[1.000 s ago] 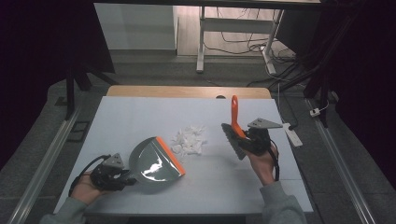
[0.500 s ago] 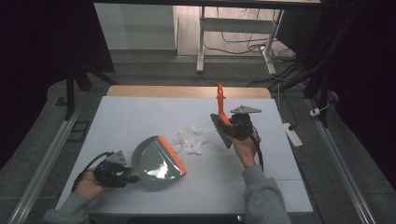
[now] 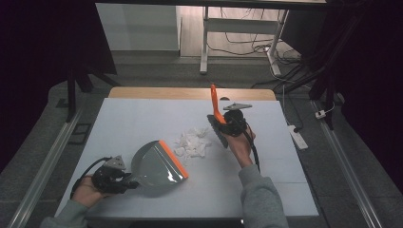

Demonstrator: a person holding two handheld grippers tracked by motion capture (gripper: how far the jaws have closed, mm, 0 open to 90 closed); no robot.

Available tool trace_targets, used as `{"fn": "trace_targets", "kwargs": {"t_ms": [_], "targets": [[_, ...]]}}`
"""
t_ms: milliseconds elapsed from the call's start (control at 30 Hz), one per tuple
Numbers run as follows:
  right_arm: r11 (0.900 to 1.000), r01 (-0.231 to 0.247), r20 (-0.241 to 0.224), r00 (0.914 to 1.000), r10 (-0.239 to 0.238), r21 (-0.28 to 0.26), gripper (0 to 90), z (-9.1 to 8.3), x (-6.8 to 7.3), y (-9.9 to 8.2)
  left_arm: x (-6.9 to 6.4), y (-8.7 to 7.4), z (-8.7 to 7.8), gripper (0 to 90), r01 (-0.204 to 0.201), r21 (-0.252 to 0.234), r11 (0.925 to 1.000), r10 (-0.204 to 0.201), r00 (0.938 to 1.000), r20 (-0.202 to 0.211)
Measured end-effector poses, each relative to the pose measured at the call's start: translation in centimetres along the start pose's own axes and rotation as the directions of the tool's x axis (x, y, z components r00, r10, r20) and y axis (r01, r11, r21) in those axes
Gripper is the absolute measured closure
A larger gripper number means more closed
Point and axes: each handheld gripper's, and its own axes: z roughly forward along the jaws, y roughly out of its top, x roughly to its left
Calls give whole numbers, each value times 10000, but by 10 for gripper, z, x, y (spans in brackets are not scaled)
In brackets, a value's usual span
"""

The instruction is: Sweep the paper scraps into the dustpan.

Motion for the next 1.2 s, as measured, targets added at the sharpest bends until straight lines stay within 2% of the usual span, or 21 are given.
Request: {"fn": "trace_targets", "kwargs": {"t_ms": [267,400,767,867,1000,1200], "targets": [[9982,189,193,9996,-201,577,699,20,-3,9,3,0,2,613,129,43,9999,-129,9999,37],[9956,356,195,9991,-374,862,699,29,0,14,5,-1,3,613,251,33,9997,-252,9997,55],[9885,581,332,9974,-633,1399,700,45,2,22,8,1,7,614,347,115,9993,-349,9991,226],[9867,603,291,9974,-654,1512,701,51,6,22,9,1,7,614,329,129,9994,-333,9991,262],[9813,870,64,9960,-894,1715,702,59,15,21,9,1,8,614,370,128,9992,-374,9989,299],[9765,1138,-146,9935,-1130,1829,703,61,24,20,11,2,10,614,399,120,9991,-403,9984,394]]}}
